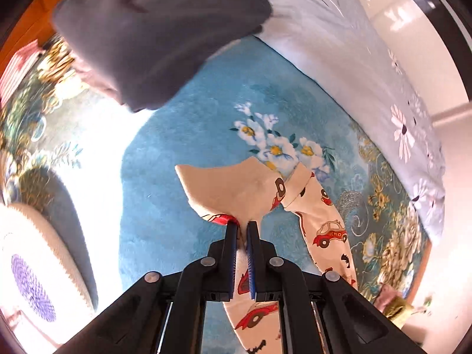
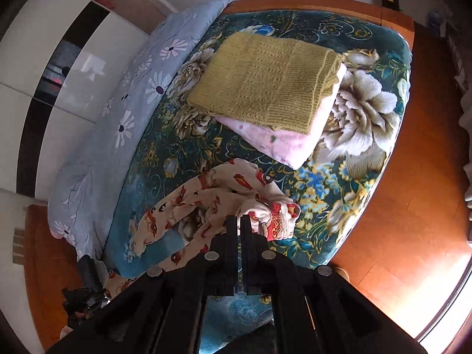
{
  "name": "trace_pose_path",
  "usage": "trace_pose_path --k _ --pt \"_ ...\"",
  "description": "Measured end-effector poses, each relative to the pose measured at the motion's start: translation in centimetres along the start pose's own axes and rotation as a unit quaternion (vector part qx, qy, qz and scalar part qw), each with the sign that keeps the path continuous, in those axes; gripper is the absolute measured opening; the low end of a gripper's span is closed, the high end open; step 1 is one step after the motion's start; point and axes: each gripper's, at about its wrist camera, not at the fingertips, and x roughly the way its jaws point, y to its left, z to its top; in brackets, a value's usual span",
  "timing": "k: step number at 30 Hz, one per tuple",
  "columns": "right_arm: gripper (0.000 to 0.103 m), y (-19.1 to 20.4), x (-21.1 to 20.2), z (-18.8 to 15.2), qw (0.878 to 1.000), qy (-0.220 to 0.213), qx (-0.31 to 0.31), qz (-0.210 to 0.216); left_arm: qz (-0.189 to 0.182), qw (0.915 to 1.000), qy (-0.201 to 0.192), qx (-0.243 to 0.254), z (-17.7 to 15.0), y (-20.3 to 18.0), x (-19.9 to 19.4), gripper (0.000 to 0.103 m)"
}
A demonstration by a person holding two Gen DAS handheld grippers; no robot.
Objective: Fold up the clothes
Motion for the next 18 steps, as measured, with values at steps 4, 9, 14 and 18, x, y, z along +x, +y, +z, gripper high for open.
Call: trace_pose_path --k 4,9,14,18 --pt "0.002 -0.3 0.3 1.8 0.999 0.035 -0.027 0.021 -0.040 0.9972 -0.003 -0.064 -3.7 3.2 -3.1 0.007" --pt "0.003 -1.4 1.7 2.3 0.995 0.083 -0.027 0.053 -0.072 0.9918 -0.012 -0.105 -7.4 5.8 -5.6 0.007" --pt "0.003 -1.7 6.6 0.4 0.986 0.160 -0.012 0.044 -0.075 0.9921 -0.011 -0.100 -9.1 7.1 -6.8 0.007" --pt "0.035 -2.2 10.7 -1.8 0.976 0.208 0.031 0.053 -0.068 0.9931 0.006 -0.095 -8.5 7.5 -6.3 0.007"
